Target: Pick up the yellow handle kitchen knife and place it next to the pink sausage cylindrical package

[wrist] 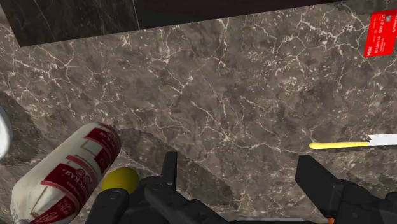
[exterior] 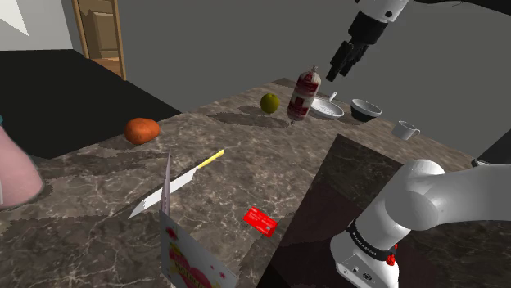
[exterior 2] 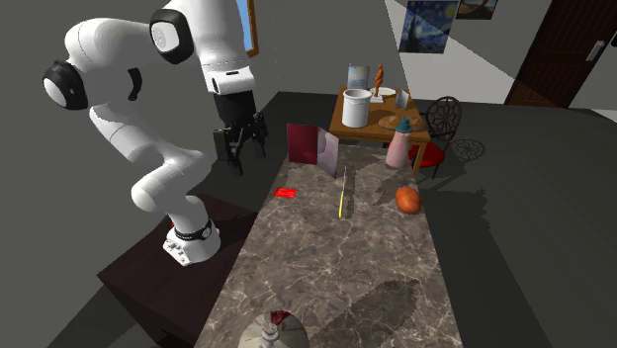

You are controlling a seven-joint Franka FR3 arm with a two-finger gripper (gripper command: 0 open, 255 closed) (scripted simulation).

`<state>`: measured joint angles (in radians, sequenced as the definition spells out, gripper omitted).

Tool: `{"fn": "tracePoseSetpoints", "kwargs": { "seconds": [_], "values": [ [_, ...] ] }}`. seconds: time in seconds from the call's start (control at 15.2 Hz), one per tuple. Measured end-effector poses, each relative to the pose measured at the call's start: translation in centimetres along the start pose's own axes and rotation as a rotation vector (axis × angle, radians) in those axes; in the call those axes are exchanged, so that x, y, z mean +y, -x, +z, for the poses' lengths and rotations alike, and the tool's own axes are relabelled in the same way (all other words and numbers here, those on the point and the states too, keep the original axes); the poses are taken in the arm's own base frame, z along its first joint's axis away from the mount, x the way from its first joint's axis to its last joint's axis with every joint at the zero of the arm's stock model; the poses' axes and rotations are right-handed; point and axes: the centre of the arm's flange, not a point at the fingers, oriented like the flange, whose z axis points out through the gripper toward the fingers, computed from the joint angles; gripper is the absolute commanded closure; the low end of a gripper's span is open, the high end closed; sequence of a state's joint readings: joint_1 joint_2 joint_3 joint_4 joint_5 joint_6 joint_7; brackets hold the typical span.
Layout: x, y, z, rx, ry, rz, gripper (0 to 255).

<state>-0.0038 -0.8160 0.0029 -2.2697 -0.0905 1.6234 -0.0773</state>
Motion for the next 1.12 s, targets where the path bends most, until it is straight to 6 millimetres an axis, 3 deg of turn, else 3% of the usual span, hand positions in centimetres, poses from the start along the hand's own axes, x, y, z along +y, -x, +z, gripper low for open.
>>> {"fn": "tracePoseSetpoints", "kwargs": {
  "seconds": [0.26,0.79,1.12],
  "values": [
    [-2.3,0.8,1.3,-0.012,0.0,0.07,0],
    [-11.3,1.6,6.4,-0.058,0.003,0.346,0],
    [-16.4,0.9,9.9,-0.087,0.005,0.524,0]
  ]
}}
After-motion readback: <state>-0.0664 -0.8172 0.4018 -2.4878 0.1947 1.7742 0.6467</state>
